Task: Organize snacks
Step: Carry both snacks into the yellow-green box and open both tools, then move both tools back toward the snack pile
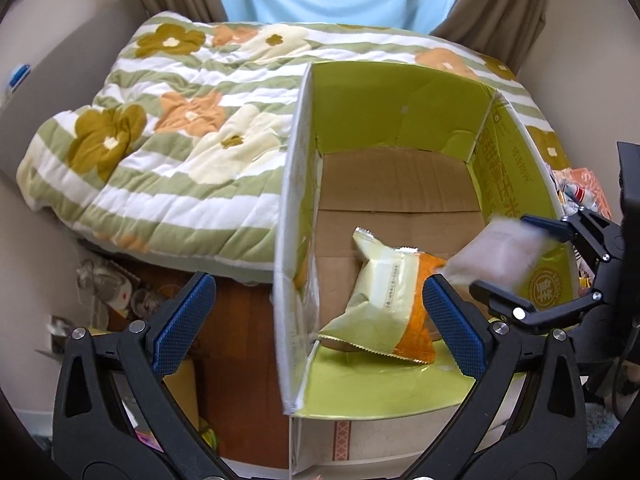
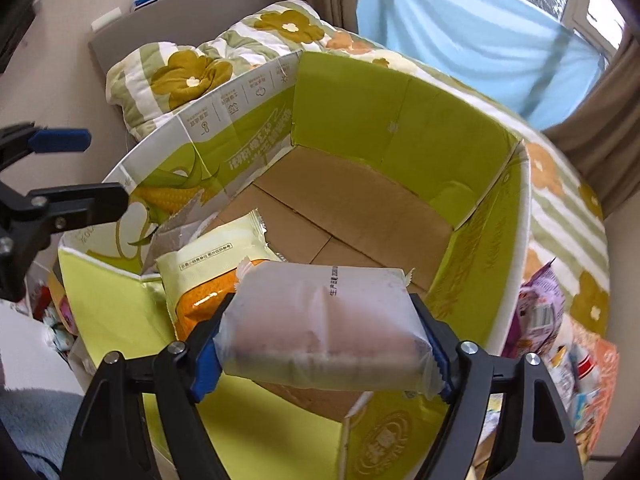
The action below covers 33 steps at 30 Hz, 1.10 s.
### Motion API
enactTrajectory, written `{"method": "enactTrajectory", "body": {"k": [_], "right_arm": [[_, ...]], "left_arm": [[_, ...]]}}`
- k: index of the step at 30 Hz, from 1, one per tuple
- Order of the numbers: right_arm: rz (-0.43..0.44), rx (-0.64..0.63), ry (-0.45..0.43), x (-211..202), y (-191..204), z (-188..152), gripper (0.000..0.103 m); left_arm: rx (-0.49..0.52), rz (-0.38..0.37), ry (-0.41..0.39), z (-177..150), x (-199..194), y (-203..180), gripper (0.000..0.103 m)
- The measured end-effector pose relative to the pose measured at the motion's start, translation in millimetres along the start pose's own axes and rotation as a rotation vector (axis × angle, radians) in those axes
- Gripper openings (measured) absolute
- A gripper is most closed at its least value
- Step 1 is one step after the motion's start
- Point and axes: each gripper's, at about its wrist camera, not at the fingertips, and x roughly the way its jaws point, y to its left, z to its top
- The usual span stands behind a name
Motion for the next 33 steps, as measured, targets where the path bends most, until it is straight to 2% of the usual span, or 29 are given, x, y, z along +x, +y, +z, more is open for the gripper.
{"method": "enactTrajectory", "body": {"k": [2, 10, 19, 25, 28, 33], "right_arm": [[0.015, 0.014, -0.007, -3.0, -0.9, -2.3, 0.102], [-0.054, -0.025, -0.048, -26.1, 7.5, -19.6, 0.102], [-0.091, 0.077, -0.134, -70.1, 7.5, -22.5, 0.102], [-0.153, 0.162, -0.182, -113.8, 5.6, -39.3, 0.102], [-0.183, 0.235, -0.197, -136.4, -1.0, -57.0, 0.102], [-0.251, 0.334, -0.222, -171.5, -20.8, -92.9, 0.102]], "left_arm": [[-0.005, 0.000, 0.005, -2.0, -0.3, 0.7, 0.102], [-0.041, -0.040, 0.020, -8.1, -3.1, 4.7, 0.102], [-0.002, -0.090, -0.025, -9.8, -25.8, -3.3, 0.102], [0.068, -0.184, -0.059, -7.6, -40.5, -31.4, 0.102], [0.108, -0.236, -0.070, -10.0, -46.6, -53.8, 0.102], [0.174, -0.272, -0.086, -17.0, -57.1, -99.5, 0.102]]}}
